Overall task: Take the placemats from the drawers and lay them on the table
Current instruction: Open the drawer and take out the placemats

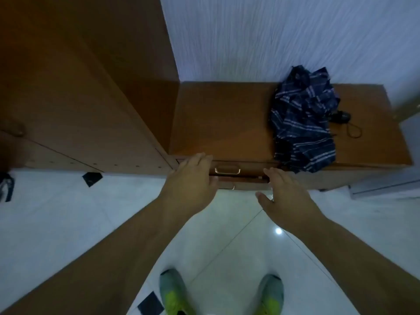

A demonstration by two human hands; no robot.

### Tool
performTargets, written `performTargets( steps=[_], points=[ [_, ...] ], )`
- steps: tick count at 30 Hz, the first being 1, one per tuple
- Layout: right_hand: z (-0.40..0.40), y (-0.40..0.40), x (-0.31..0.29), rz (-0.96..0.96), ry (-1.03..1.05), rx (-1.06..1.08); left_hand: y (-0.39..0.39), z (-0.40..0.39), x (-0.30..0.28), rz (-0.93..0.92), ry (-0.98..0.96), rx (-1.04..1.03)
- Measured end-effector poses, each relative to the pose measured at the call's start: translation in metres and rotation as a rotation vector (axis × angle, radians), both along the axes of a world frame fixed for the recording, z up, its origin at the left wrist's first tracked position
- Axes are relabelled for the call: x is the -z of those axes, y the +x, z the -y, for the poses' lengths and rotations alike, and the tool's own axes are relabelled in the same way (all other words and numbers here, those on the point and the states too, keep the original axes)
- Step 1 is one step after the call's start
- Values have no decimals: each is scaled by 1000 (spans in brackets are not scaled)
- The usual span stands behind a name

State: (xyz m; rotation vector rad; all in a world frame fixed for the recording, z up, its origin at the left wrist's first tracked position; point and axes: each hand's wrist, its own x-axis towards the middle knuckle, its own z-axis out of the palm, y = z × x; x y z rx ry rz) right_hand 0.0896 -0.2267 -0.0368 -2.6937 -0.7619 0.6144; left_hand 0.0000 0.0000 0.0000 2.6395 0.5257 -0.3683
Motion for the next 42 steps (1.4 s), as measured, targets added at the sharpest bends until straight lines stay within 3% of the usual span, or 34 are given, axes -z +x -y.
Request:
performTargets(
  steps=[3, 12, 20, 33, 38, 42],
  points=[
    [-2, 6, 47, -3, -30, -5, 4, 4, 48, 29, 34, 18],
    [-9, 14, 198, -31, -149, -59, -10, 12, 214, -141, 135, 62],
    [-34, 36, 281, -12, -196, -56, 18, 5, 303, -168, 139, 89],
    [-39, 40, 333, -79, -313, -63, 35, -11, 352, -431, 146, 93],
    [-42, 40, 334, -54, -300, -43, 32, -10, 356, -361, 176, 88],
    [-44, 40, 336, -56, -311, -32, 35, -10, 358, -441, 132, 92]
  ],
)
